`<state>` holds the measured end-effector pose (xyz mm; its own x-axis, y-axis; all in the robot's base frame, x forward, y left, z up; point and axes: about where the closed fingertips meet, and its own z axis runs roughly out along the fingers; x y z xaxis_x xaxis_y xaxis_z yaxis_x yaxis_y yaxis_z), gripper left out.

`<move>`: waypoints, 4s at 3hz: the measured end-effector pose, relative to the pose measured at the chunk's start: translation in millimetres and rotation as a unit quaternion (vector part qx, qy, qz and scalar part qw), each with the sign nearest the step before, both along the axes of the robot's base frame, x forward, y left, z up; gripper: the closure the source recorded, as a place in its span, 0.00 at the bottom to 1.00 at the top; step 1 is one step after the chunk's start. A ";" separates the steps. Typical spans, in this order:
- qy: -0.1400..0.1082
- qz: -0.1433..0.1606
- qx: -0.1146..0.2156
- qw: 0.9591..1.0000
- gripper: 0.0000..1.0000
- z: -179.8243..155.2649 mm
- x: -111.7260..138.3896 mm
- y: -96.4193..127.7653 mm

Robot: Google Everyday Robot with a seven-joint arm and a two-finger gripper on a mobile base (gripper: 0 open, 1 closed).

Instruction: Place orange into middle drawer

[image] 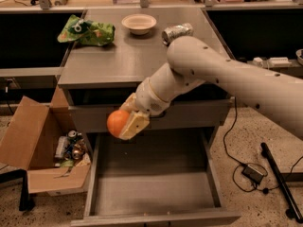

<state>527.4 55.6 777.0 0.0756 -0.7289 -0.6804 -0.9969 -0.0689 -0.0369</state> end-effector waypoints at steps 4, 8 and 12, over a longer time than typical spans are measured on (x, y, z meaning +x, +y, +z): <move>0.120 -0.063 -0.030 0.990 1.00 -138.0 -41.2 -36.4; 0.207 -0.225 -0.078 0.949 1.00 -317.5 -2.8 -92.5; 0.237 -0.236 -0.100 0.937 0.20 -360.3 -10.2 -93.0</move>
Offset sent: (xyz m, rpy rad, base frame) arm -0.0548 -0.0507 -0.1779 -0.0459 0.3240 -0.1407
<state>517.2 -37.5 416.7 -0.5635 -0.7212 -0.4029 -0.8193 0.4254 0.3845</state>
